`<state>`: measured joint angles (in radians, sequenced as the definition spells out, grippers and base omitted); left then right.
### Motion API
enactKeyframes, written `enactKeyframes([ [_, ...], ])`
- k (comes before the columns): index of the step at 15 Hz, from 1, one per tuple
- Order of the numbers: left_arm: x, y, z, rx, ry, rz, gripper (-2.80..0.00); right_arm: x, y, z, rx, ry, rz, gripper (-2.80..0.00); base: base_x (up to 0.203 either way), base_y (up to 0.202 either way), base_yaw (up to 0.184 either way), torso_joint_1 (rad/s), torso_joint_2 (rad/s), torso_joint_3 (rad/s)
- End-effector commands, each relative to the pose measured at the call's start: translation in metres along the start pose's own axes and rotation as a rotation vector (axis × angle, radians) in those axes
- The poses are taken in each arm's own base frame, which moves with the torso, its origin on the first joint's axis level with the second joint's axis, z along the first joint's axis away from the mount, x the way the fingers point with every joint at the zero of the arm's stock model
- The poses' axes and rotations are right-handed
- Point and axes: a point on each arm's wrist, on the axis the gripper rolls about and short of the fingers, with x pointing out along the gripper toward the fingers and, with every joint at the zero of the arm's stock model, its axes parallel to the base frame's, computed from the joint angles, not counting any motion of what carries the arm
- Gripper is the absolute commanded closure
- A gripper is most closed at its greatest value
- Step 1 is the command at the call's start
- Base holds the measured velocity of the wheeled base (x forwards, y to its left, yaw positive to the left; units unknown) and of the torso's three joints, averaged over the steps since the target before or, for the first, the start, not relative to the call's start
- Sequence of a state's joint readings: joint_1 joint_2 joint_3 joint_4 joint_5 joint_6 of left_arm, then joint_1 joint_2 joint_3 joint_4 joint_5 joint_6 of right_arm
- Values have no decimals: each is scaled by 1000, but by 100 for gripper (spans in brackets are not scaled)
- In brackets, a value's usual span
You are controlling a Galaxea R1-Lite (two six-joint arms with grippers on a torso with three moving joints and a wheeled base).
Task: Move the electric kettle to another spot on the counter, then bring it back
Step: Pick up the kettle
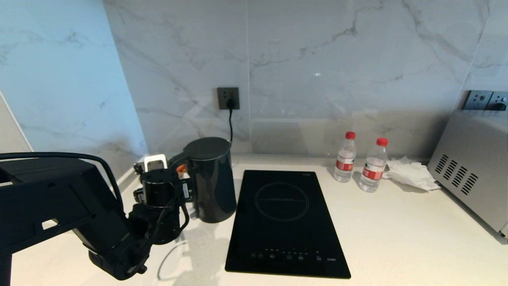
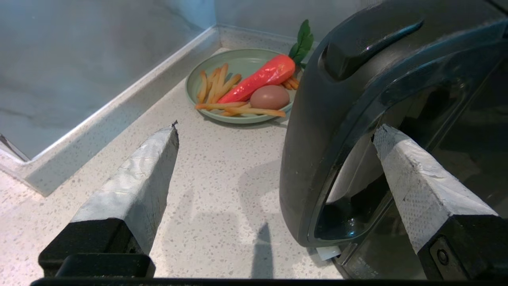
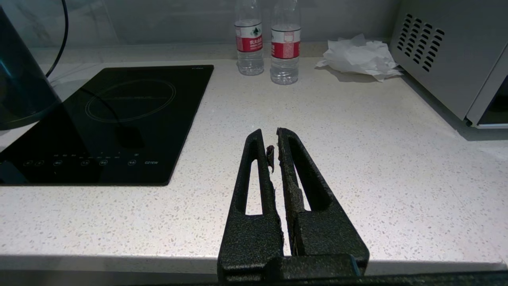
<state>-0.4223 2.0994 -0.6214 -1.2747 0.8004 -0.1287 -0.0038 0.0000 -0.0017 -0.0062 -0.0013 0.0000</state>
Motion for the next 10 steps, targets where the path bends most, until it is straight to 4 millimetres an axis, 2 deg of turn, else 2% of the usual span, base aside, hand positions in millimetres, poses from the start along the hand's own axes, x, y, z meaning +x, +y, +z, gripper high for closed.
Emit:
enactKeyframes([
  [1, 2, 1, 6, -17, -18, 10, -280, 0, 0, 0, 0, -1, -1, 0, 0, 0, 0, 0, 0, 0],
  [10, 11, 2, 8, -11, -27, 25, -280, 0, 0, 0, 0, -1, -1, 0, 0, 0, 0, 0, 0, 0],
])
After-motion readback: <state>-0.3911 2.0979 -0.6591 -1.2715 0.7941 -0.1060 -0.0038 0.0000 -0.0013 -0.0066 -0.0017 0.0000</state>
